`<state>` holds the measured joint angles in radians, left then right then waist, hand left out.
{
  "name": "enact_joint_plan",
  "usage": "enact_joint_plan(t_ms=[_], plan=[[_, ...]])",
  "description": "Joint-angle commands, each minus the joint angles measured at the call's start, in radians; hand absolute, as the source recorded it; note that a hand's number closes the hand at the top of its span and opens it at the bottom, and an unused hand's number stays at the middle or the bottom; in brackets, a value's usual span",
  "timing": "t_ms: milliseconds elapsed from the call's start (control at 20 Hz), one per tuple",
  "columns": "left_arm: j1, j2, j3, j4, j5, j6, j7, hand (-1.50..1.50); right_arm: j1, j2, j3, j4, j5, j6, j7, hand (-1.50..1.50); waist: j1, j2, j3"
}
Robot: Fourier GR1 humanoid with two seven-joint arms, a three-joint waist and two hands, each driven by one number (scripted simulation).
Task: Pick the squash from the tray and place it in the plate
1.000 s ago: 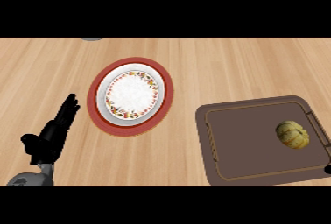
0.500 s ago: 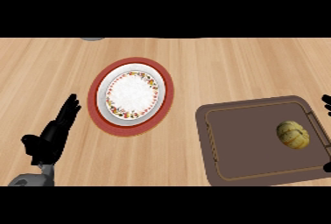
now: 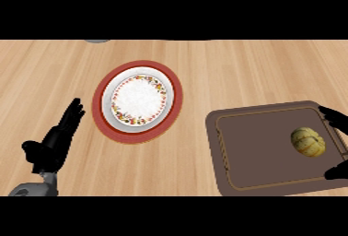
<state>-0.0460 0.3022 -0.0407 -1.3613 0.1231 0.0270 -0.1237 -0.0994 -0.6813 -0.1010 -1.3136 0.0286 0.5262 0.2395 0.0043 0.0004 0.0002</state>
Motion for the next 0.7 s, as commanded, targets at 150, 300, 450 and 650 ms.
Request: enact_joint_plan(t_ms=[150,300,450,650], plan=[[-0.050,-0.036,0.050,0.098,-0.040,-0.031,-0.042,0.00,0.006,0.077,0.000,-0.002,0.107,0.024,0.004,-1.50,-0.006,0.000,0.000],[0.013,-0.056,0.034,0.055,-0.058,-0.034,-0.072,0.00,-0.018,0.117,0.023,0.081,0.209,-0.050,-0.070,-1.50,-0.002,0.000,0.000],[-0.021,-0.045,0.044,-0.022,-0.054,-0.041,0.044,0.00,-0.082,0.115,0.003,0.191,0.245,-0.044,-0.084,-1.50,0.000,0.000,0.000],[0.018,-0.021,0.094,-0.016,-0.043,-0.091,-0.001,0.00,-0.125,0.161,0.014,0.229,0.271,-0.026,-0.101,-1.50,0.001,0.000,0.000]])
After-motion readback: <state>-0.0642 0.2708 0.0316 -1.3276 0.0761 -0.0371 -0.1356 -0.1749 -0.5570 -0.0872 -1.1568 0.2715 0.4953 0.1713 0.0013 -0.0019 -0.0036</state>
